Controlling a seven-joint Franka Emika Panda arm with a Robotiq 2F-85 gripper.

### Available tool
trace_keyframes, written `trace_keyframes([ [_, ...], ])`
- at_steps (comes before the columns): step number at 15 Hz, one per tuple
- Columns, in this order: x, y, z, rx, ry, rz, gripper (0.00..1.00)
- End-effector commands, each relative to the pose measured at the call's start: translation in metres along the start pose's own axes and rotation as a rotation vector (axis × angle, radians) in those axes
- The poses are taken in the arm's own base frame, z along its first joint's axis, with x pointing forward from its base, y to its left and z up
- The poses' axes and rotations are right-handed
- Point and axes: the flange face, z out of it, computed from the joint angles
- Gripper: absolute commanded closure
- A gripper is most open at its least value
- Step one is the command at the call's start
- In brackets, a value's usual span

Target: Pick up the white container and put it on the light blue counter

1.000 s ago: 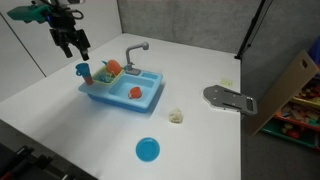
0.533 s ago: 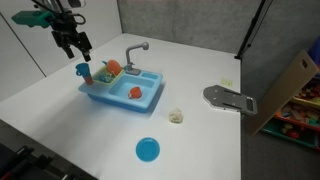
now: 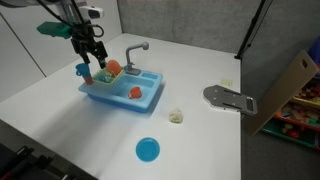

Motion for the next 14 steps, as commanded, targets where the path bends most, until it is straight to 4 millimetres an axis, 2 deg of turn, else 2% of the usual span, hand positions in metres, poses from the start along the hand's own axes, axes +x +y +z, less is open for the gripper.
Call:
trace_keyframes([
  [1, 0.025, 0.033, 0.01, 0.014, -0.008, 0.055, 0.0],
  [8, 0.059, 0.142, 0.041, 0.027, -0.049, 0.284, 0.0],
  [14, 0.071, 0.224, 0.071, 0.052, -0.087, 0.462, 0.0],
])
